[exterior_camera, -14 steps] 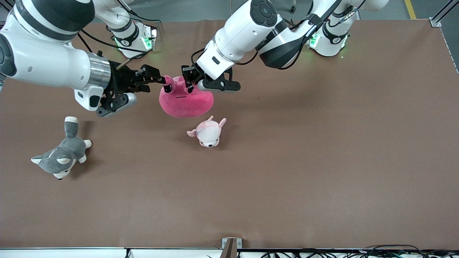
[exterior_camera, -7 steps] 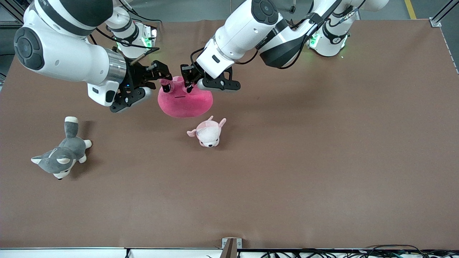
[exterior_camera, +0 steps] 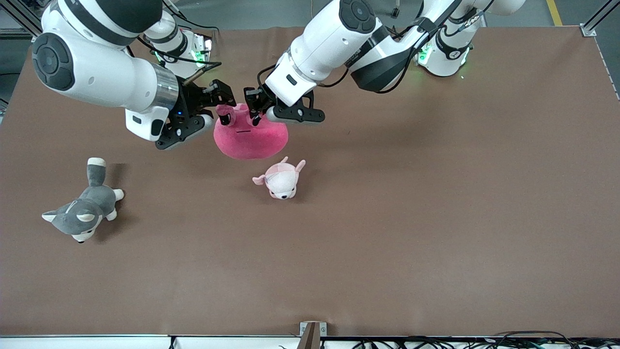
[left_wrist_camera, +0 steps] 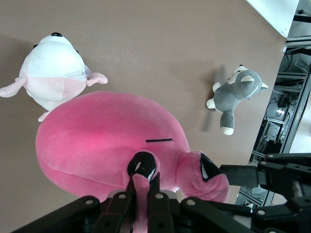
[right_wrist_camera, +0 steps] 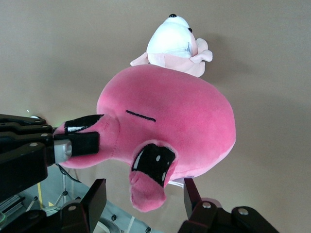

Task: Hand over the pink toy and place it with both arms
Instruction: 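Grasp the pink toy's ear with the right gripper beside the left gripper, then open the left gripper and withdraw it while the right gripper holds the toy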

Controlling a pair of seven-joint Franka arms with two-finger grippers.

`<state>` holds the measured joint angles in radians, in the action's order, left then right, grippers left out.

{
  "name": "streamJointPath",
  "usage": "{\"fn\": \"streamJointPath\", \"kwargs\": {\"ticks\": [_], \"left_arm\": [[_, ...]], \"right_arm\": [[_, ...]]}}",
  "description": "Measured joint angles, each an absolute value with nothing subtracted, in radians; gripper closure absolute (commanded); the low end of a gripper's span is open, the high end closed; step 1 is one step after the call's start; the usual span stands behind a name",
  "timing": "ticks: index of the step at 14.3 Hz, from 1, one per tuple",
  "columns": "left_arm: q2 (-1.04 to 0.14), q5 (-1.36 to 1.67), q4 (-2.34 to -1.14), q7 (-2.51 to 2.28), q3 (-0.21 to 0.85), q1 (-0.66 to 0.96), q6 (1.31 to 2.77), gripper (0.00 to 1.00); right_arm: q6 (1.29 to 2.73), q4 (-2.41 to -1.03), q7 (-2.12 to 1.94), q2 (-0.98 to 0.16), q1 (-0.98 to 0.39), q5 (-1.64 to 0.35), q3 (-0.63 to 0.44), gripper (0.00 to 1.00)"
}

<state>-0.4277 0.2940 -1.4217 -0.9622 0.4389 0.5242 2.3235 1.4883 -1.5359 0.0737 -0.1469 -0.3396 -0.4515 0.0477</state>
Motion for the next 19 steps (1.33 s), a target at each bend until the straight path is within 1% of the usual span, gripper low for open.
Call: {"fn": "streamJointPath", "kwargs": {"ticks": [2, 5, 11, 15, 19], "left_arm": [[-0.428, 0.293, -1.422, -0.962, 0.439, 0.524, 2.323, 0.99], [-0.428, 0.293, -1.422, -0.962, 0.439, 0.524, 2.323, 0.99], [-0.428, 0.282, -1.422, -0.962, 0.439, 0.524, 2.323, 0.99], [-0.428, 0.281, -1.422, -0.962, 0.439, 0.524, 2.323, 0.99], [-0.428, 0.281, -1.422, -0.962, 0.439, 0.524, 2.323, 0.99]], "right_arm": [[1.488, -1.536, 0.074, -0.147, -0.341, -0.448, 0.047, 0.27], [1.488, -1.536, 0.074, -0.150, -0.341, -0.448, 0.046, 0.33], [1.488, -1.536, 0.074, -0.157, -0.341, -0.448, 0.046, 0.34], [1.488, -1.536, 0.074, -0.157, -0.341, -0.448, 0.046, 0.41], [1.489, -1.536, 0.074, -0.162, -0.341, -0.448, 0.046, 0.41]]}}
